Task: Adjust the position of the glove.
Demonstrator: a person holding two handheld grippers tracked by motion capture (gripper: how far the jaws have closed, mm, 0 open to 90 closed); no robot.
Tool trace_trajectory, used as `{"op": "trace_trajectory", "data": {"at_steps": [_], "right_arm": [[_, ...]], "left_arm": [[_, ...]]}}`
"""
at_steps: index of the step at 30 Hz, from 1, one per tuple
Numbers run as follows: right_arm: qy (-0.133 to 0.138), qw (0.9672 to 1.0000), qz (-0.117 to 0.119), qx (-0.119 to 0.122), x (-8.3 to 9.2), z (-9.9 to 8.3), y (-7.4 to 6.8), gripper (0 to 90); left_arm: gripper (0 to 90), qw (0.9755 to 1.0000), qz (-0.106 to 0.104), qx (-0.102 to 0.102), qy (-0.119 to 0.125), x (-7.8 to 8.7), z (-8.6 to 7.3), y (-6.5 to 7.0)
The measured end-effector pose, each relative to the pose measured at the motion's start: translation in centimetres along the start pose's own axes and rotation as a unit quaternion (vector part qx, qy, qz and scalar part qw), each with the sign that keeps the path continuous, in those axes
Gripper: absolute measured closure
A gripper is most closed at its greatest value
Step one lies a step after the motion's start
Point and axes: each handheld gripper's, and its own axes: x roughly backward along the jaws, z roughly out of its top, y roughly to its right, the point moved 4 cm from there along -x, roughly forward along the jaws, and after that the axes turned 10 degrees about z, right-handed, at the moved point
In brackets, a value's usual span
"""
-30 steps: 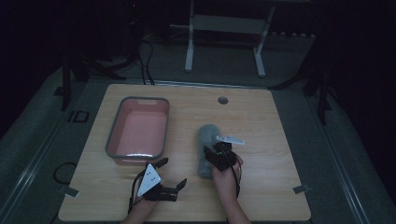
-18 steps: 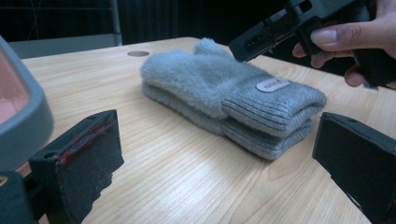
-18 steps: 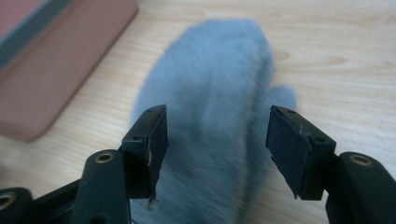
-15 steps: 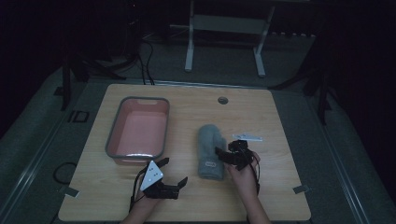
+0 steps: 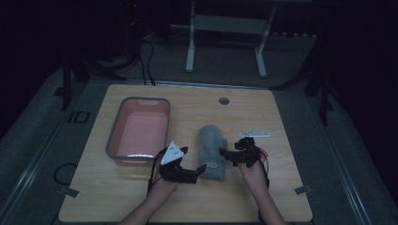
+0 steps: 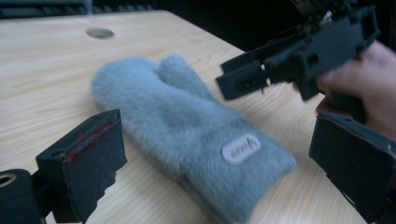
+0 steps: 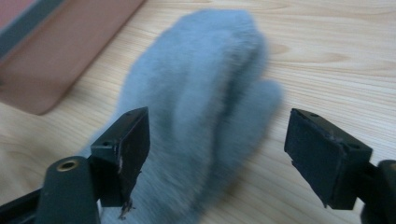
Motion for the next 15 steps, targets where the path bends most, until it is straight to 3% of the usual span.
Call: {"op": "trace_trajectory", "data": {"at_steps": [3, 7, 10, 11, 15], "right_arm": [[-0.014, 0.9999, -0.002, 0.002, -0.9, -0.3, 0.1, 21.1], [0.004, 0.9999, -0.006, -0.013, -1.2, -0.5, 0.8, 41.1], [-0.008, 0.9997, -0.005, -0.021, -1.8, -0.7, 1.3, 42.8], [-0.014, 0.9996, -0.005, -0.022, -1.9, -0.8, 1.4, 42.1], [-0.027, 0.9992, -0.004, -0.029, -2.2, -1.4, 2.0, 46.5]], "left_arm": [[5.3, 0.9996, 0.010, 0.007, -0.024, -1.7, 0.5, -0.5], [14.9, 0.9981, 0.023, 0.016, -0.055, -3.7, 0.5, -1.1], [15.5, 0.9960, 0.036, 0.018, -0.079, -4.9, 0.1, -1.5], [17.4, 0.9948, 0.049, 0.017, -0.087, -5.3, -0.1, -1.7], [20.9, 0.9916, 0.053, 0.028, -0.115, -6.2, -0.9, -2.3]]}}
